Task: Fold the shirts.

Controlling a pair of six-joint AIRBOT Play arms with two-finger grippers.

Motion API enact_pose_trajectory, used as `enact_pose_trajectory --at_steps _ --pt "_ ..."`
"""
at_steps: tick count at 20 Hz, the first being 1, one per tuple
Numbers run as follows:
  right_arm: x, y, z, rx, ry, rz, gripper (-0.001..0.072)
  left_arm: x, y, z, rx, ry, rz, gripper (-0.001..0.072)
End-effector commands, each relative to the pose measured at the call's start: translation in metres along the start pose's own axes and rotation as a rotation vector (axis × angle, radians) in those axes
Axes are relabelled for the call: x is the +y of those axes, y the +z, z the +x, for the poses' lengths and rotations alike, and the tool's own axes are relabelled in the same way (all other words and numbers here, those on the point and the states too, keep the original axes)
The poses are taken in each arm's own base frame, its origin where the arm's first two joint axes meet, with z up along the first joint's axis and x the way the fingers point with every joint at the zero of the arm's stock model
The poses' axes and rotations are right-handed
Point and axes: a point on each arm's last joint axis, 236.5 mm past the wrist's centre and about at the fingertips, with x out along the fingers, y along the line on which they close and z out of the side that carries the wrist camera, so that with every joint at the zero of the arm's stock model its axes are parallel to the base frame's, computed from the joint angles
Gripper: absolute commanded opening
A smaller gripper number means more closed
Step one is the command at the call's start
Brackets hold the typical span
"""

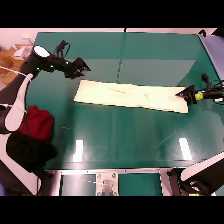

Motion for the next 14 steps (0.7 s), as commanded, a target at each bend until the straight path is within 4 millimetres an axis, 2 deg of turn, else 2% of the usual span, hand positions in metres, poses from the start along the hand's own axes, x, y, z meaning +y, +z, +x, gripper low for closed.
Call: enact_pose_trajectory --at_steps 1,2,3,4,7,11,14 --pt "0.017 0.002 0.001 0.022 0.014 -0.055 0.0193 -0.025 -0.013 0.018 0.018 -0.018 0.100 0.0217" --pt "0.021 0.004 -0.003 0.023 0.017 -0.066 0.0050 -0.033 -0.015 0.025 0.012 -0.023 0.122 0.0121" --pt "0.025 0.005 -0.007 0.029 0.022 -0.080 0.0014 -0.042 -0.018 0.032 0.006 -0.027 0.139 0.0066" --pt "0.031 0.005 -0.012 0.035 0.026 -0.088 0.0014 -0.053 -0.022 0.042 -0.003 -0.033 0.169 0.0027" --pt "0.053 0.014 -0.034 0.007 0.017 -0.109 0.0012 -0.086 -0.041 0.078 -0.015 -0.050 0.229 0.0027" --pt "0.108 0.011 -0.066 0.015 0.031 -0.135 0.0012 -0.116 -0.095 0.153 0.010 -0.063 0.285 0.0027" --pt "0.154 -0.005 -0.079 0.055 0.027 -0.161 0.0013 -0.129 -0.138 0.200 0.057 -0.078 0.287 0.0027"
